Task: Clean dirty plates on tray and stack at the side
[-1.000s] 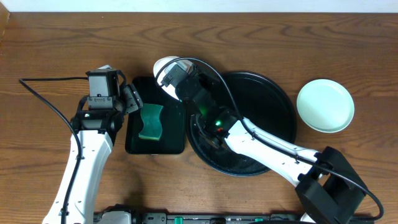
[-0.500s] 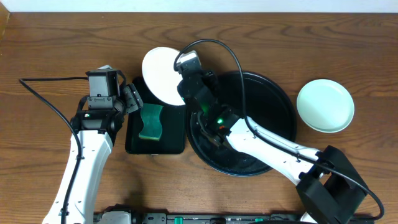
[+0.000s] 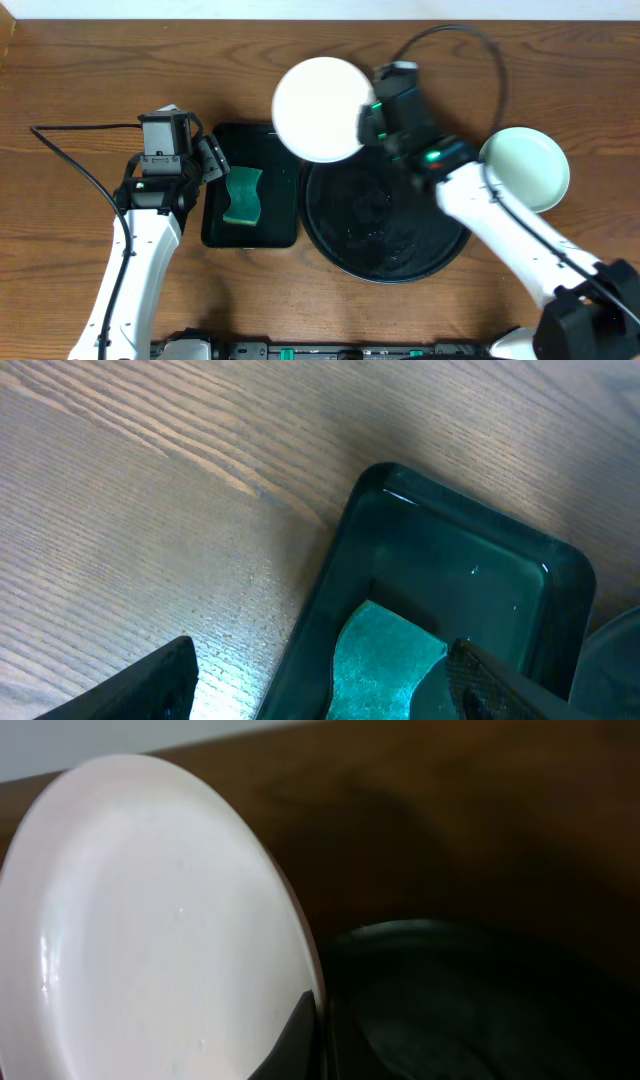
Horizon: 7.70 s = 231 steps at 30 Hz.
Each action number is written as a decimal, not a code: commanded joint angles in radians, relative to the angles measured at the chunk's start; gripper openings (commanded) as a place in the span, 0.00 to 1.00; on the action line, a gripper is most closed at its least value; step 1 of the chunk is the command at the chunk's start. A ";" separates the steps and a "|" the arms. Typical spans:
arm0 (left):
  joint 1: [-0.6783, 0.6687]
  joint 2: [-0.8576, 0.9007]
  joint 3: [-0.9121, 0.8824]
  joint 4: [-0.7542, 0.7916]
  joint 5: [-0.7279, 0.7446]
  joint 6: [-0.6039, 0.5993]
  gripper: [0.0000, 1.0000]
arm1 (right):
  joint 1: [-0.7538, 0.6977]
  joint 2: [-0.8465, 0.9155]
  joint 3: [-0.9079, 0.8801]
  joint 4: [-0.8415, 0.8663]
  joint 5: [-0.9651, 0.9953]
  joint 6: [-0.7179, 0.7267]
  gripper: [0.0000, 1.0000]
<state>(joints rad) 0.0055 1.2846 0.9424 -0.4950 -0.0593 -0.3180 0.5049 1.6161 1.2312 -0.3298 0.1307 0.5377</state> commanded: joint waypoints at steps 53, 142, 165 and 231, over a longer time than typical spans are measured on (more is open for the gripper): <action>0.003 -0.005 0.022 0.000 -0.016 -0.009 0.80 | -0.889 -0.062 -0.344 -0.207 0.024 0.167 0.01; 0.003 -0.005 0.022 -0.001 -0.016 -0.009 0.80 | -0.568 -0.062 -0.489 -0.126 -0.301 -0.491 0.01; 0.003 -0.005 0.022 -0.001 -0.016 -0.009 0.80 | -0.568 -0.062 -0.489 -0.126 -0.368 -0.495 0.01; 0.003 -0.005 0.022 -0.001 -0.016 -0.009 0.80 | -0.464 -0.126 -0.283 -0.204 -0.292 -0.894 0.99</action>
<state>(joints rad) 0.0055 1.2846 0.9424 -0.4942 -0.0593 -0.3180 0.0307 1.4982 0.9371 -0.5343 -0.1680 -0.3298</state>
